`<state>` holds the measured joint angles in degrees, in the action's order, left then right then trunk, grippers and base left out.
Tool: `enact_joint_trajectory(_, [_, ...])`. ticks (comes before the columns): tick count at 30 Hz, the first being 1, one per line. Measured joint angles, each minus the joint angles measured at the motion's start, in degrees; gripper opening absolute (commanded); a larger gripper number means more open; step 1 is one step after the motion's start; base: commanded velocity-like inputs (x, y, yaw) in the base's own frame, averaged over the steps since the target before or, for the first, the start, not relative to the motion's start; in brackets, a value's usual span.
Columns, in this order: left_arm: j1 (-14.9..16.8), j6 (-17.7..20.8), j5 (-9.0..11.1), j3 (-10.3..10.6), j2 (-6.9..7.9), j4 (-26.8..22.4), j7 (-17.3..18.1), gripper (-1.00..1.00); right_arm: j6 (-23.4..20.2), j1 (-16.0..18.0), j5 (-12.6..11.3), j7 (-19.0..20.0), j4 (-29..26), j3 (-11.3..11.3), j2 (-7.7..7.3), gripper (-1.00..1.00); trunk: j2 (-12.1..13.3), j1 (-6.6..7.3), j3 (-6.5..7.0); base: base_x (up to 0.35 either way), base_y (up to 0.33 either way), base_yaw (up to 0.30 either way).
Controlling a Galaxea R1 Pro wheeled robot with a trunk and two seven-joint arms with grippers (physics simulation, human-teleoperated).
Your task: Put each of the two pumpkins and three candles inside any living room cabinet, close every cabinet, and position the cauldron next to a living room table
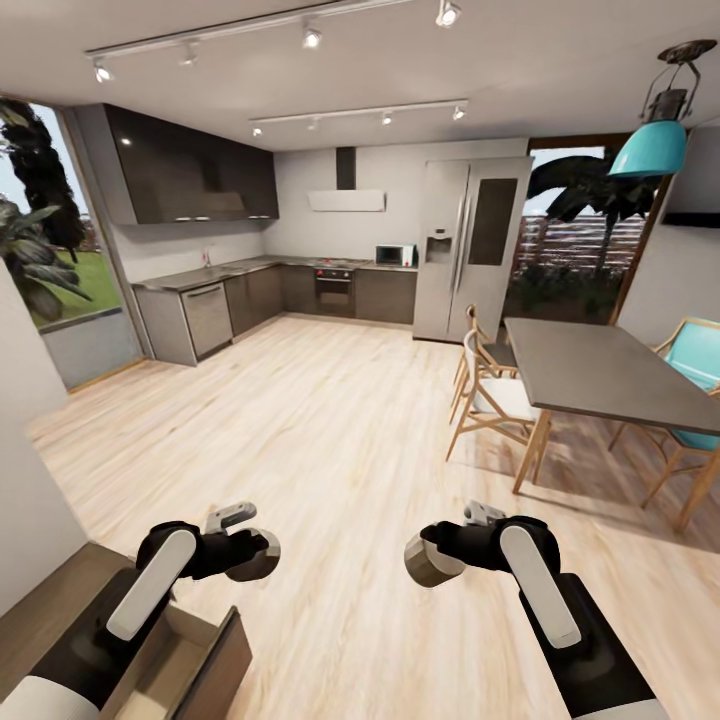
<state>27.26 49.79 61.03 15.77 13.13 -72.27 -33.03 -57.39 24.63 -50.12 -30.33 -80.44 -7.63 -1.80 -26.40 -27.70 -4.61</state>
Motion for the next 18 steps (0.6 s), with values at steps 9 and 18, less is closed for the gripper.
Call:
enact_joint_trajectory(9, [0.0,-0.02,0.09,0.0,-0.01,0.0,0.0,-1.0,-0.03,0.0,0.06,-0.01,0.0,0.0,0.0,-1.0,0.01,-0.01,0.0,0.267,-0.051,0.107])
enact_joint_trajectory(18, [-0.01,-0.02,0.28,0.0,-0.08,-0.01,0.0,-1.0,0.0,0.01,0.01,-0.01,0.02,-0.01,0.0,-1.0,0.01,-0.03,0.01,0.019,-0.009,0.271])
